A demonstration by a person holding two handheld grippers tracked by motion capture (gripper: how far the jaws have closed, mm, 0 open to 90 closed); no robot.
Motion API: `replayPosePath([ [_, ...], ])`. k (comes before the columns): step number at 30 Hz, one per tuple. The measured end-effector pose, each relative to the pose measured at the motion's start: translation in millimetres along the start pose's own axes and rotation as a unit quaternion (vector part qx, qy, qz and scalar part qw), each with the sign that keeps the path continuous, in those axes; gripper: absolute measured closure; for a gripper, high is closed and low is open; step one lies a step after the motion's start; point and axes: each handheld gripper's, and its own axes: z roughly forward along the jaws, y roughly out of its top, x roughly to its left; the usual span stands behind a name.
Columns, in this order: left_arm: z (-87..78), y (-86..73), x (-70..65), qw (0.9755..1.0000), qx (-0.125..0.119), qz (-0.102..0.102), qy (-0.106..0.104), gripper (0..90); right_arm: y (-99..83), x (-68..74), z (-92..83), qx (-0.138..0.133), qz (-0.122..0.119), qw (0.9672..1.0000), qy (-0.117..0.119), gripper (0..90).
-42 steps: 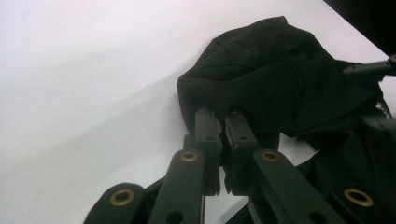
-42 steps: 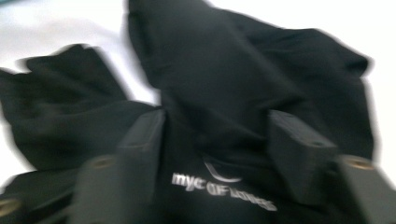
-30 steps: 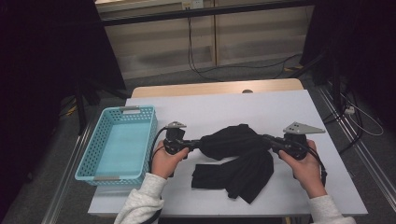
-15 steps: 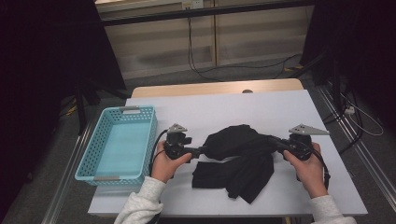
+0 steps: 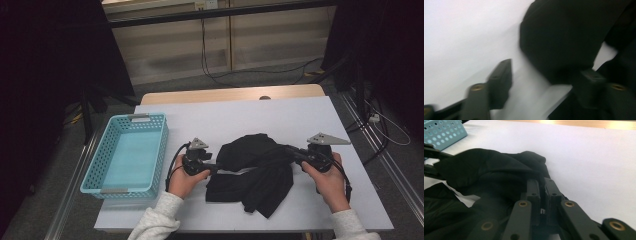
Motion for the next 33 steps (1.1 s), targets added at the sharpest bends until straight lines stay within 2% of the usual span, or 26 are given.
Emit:
replayPosePath([
  [1,1.4,1.0,-1.4,0.9999,-0.007,-0.006,-0.005,51.3,0.5,0.1,-0.6,-0.001,0.000,1.0000,0.001,83.6],
  [2,3.1,3.2,-1.6,0.9998,-0.004,-0.013,-0.012,58.6,0.8,0.0,-1.0,-0.002,0.000,1.0000,0.002,83.6],
  [3,3.7,4.8,-2.4,0.9998,-0.006,-0.014,-0.014,61.1,1.1,-0.3,-1.6,-0.004,0.002,1.0000,0.003,83.6],
  [5,2.3,8.0,-2.5,0.9993,-0.010,-0.023,-0.026,74.5,1.3,-0.2,-2.1,-0.004,0.002,1.0000,0.005,83.7],
  [7,-3.5,11.4,-1.8,0.9985,-0.019,-0.035,-0.036,83.2,1.8,0.3,-2.8,-0.002,0.002,1.0000,0.007,83.7],
  [9,-13.1,15.2,0.2,0.9977,-0.028,-0.043,-0.045,88.0,3.2,1.0,-4.0,-0.005,0.001,0.9999,0.010,83.7],
  [16,-59.9,28.2,18.7,0.9956,-0.056,-0.070,-0.027,88.8,18.4,8.5,-13.3,-0.012,-0.005,0.9996,0.025,83.8],
  [18,-70.7,31.4,24.0,0.9943,-0.064,-0.080,-0.027,88.9,26.1,9.0,-17.3,-0.020,0.001,0.9992,0.033,83.8],
  [20,-75.9,34.0,27.6,0.9940,-0.064,-0.087,-0.016,88.9,35.1,9.5,-19.1,-0.025,0.014,0.9986,0.043,83.7],
  [22,-71.3,34.5,30.1,0.9943,-0.050,-0.093,-0.010,88.8,42.5,9.5,-12.2,-0.018,0.006,0.9992,0.035,82.8],
  [25,-57.5,30.1,34.8,0.9936,-0.032,-0.108,-0.009,88.8,41.3,6.8,11.3,0.014,0.000,0.9998,0.012,81.2],
  [26,-53.7,28.1,35.8,0.9934,-0.029,-0.111,-0.011,88.8,38.5,6.7,18.8,0.022,-0.003,0.9997,0.009,79.0],
  [28,-47.9,24.7,36.1,0.9927,-0.023,-0.118,-0.013,88.8,32.6,7.0,28.4,0.029,-0.009,0.9995,-0.003,68.9],
  [31,-43.4,20.8,36.8,0.9923,-0.015,-0.123,-0.012,88.7,27.7,5.6,27.7,0.019,0.004,0.9997,-0.013,55.0],
  [33,-43.3,19.1,38.1,0.9919,-0.013,-0.126,-0.009,88.7,27.6,4.7,21.6,0.009,0.000,0.9998,-0.019,49.6],
])
